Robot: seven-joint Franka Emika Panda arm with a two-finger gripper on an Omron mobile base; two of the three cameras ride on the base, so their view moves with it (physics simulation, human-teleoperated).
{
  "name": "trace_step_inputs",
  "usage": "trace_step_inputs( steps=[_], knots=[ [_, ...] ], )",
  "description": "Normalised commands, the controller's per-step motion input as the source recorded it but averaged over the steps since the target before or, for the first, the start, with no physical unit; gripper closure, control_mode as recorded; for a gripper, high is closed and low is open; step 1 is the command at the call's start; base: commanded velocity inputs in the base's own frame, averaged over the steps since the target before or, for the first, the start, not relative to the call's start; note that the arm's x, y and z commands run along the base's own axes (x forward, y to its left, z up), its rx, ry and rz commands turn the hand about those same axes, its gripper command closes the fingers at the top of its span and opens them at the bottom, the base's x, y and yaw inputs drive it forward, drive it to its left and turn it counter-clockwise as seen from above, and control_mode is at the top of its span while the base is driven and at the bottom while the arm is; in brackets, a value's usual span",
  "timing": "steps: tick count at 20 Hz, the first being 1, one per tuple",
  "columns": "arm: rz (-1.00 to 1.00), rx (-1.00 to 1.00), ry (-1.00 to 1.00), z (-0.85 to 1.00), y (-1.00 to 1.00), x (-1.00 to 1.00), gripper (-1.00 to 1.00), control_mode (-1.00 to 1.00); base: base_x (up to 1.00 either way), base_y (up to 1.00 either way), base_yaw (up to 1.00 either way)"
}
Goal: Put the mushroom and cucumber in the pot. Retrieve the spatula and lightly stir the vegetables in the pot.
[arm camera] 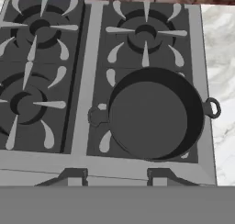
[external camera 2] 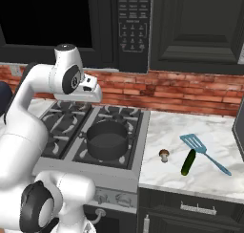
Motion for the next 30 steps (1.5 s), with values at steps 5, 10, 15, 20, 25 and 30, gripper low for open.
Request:
trace_step_inputs(
  steps=[5, 10, 15, 20, 25, 30],
  knots=[
    [-0.14, 0.0, -0.12, 0.0, 0.0, 0.0, -1.0, -1.0, 0.0, 0.0, 0.0],
    [-0.24, 0.0, -0.08, -0.06, -0.43, -0.47, -1.0, -1.0, 0.0, 0.0, 0.0],
    [-0.18, 0.0, -0.02, -0.15, -0.78, -0.32, -1.0, -1.0, 0.0, 0.0, 0.0],
    [-0.12, 0.0, 0.0, -0.25, -1.0, -0.03, -1.0, -1.0, 0.0, 0.0, 0.0],
    [-0.12, 0.01, 0.0, -0.27, -1.0, -0.02, -1.0, -1.0, 0.0, 0.0, 0.0],
    [-0.09, 0.0, 0.0, -0.34, -1.0, 0.0, -1.0, -1.0, 0.0, 0.0, 0.0]
  ],
)
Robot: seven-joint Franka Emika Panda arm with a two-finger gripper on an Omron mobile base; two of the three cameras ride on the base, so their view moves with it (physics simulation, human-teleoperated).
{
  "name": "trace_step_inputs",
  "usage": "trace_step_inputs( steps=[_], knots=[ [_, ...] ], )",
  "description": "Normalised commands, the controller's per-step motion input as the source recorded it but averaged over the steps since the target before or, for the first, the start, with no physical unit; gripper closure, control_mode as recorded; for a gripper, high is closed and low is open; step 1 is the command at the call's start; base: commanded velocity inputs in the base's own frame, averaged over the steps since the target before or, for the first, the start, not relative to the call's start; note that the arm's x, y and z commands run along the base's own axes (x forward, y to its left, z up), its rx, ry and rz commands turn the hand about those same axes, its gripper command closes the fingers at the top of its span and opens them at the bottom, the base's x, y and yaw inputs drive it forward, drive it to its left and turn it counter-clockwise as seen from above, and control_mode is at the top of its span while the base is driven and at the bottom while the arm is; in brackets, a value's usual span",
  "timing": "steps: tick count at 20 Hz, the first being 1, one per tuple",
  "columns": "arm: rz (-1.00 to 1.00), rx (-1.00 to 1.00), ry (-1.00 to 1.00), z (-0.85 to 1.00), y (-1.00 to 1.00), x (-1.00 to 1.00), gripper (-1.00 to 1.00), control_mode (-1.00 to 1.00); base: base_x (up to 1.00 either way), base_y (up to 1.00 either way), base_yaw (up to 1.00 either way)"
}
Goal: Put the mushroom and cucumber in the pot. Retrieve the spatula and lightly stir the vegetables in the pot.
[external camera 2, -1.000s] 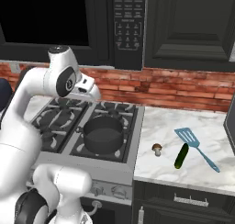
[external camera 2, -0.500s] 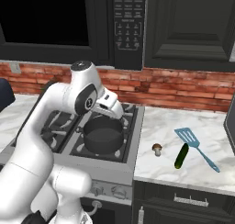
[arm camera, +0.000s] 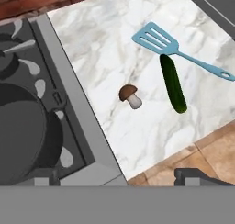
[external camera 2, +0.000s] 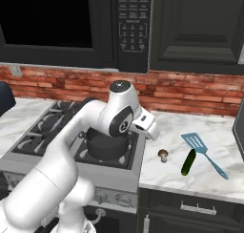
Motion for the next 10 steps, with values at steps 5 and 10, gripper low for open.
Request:
trace_step_inputs(
  steps=[5, 10],
  knots=[
    [-0.02, 0.0, 0.03, -0.45, -1.0, 0.0, -1.0, -1.0, 0.0, 0.0, 0.0],
    [0.0, 0.0, 0.08, -0.45, -0.97, 0.0, -1.0, -1.0, 0.0, 0.0, 0.0]
  ],
)
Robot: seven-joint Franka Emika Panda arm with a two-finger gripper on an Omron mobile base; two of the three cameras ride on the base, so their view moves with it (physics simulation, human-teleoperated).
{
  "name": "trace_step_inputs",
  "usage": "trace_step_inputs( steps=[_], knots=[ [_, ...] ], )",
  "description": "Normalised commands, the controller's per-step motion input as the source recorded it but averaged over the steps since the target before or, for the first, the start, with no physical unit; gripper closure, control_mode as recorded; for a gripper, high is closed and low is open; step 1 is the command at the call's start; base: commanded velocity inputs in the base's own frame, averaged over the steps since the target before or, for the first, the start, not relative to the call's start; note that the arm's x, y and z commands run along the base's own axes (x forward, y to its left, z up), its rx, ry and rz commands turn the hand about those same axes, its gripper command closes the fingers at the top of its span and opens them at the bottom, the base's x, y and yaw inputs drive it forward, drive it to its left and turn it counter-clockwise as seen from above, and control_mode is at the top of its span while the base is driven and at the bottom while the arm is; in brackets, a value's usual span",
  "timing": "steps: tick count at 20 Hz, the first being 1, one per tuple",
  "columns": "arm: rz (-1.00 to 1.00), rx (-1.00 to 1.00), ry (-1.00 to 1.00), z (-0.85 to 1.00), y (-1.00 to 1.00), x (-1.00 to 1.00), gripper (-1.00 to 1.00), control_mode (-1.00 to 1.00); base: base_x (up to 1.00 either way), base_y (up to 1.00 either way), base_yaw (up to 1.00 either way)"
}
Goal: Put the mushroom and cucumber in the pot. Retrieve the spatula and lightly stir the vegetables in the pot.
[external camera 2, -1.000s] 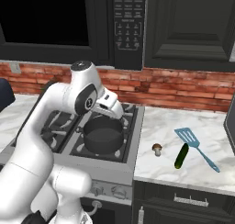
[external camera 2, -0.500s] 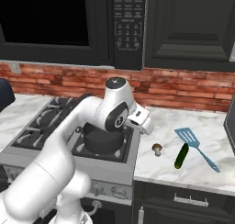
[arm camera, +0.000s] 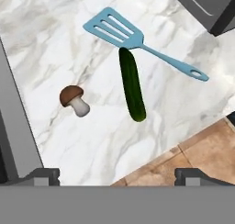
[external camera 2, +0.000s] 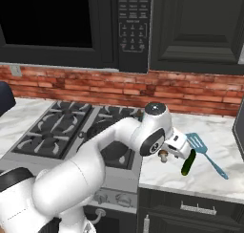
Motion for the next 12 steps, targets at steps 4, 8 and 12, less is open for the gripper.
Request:
trace_step_inputs(
  steps=[4, 8, 12],
  knots=[
    [0.06, 0.0, 0.11, -0.4, -0.82, 0.0, -1.0, -1.0, 0.0, 0.0, 0.0],
    [0.19, 0.0, 0.12, -0.1, -0.49, 0.01, -1.0, -1.0, 0.0, 0.0, 0.0],
    [0.21, 0.04, 0.17, 0.0, -0.15, 0.15, -1.0, -1.0, 0.0, 0.0, 0.0]
  ],
)
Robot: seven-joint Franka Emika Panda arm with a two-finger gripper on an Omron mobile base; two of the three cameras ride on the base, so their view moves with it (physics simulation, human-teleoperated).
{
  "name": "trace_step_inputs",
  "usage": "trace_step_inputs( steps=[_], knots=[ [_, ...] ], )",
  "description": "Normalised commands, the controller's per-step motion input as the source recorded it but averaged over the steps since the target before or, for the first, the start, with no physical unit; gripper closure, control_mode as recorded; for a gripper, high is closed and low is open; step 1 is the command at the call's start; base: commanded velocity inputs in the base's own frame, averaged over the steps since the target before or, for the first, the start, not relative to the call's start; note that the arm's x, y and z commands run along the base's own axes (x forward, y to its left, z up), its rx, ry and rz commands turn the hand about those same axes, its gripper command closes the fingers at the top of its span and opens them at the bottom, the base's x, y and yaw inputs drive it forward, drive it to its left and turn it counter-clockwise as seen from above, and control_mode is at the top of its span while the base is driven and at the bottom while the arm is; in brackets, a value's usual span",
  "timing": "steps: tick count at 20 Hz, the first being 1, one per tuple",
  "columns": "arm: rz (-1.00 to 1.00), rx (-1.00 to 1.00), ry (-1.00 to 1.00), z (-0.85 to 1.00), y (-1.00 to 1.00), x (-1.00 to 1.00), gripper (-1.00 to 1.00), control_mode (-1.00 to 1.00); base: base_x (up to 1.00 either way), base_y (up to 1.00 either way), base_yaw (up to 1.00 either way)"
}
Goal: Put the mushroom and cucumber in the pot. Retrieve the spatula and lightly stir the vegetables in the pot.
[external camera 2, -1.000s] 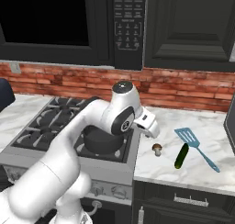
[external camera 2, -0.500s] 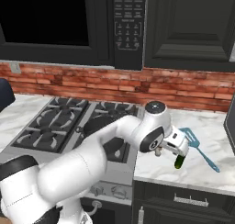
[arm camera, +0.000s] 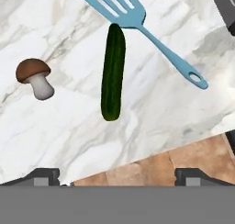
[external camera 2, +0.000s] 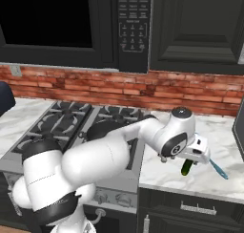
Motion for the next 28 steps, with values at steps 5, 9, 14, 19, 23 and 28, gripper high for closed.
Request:
trace_step_inputs(
  steps=[5, 9, 14, 19, 23, 28],
  knots=[
    [0.13, 0.05, 0.09, 0.0, -0.01, 0.06, -1.0, -1.0, 0.0, 0.0, 0.0],
    [0.05, 0.01, 0.04, -0.12, 0.0, 0.09, -1.0, -1.0, 0.0, 0.0, 0.0],
    [0.03, 0.0, 0.05, -0.28, 0.0, 0.4, -1.0, -1.0, 0.0, 0.0, 0.0],
    [0.04, 0.01, 0.08, -0.15, -0.05, 0.22, -1.0, -1.0, 0.0, 0.0, 0.0],
    [0.02, 0.02, 0.05, -0.06, -0.1, 0.02, -1.0, -1.0, 0.0, 0.0, 0.0],
    [0.0, 0.0, 0.01, -0.18, -0.01, 0.3, -1.0, -1.0, 0.0, 0.0, 0.0]
  ],
)
